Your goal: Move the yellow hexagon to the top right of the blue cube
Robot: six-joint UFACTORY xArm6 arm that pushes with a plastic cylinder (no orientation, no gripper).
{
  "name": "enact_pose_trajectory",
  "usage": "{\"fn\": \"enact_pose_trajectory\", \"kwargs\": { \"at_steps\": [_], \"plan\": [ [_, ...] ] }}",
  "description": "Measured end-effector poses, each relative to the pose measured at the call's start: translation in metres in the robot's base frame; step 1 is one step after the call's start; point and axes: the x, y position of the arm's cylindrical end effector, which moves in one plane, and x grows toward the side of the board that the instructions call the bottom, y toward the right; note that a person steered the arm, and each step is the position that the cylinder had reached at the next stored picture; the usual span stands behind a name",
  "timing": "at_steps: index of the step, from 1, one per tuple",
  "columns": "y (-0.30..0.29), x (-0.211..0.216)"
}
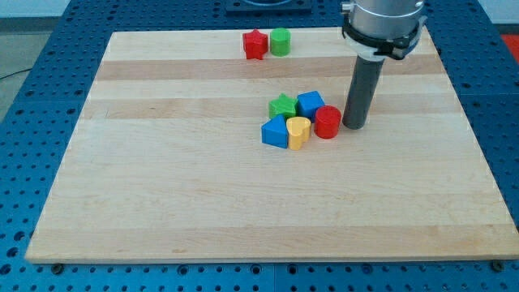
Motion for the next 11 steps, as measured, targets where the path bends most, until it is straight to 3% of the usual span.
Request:
{"fn": "enact_pose_trajectory", "kwargs": {
  "at_steps": [3, 4, 5, 6, 7, 11],
  "plan": [
    [-0.014, -0.002],
    [0.056, -0.003],
    [0.125, -0.031],
    [0.114, -0.066],
    [0.081, -0.073],
    [0.074, -0.044]
  ]
}}
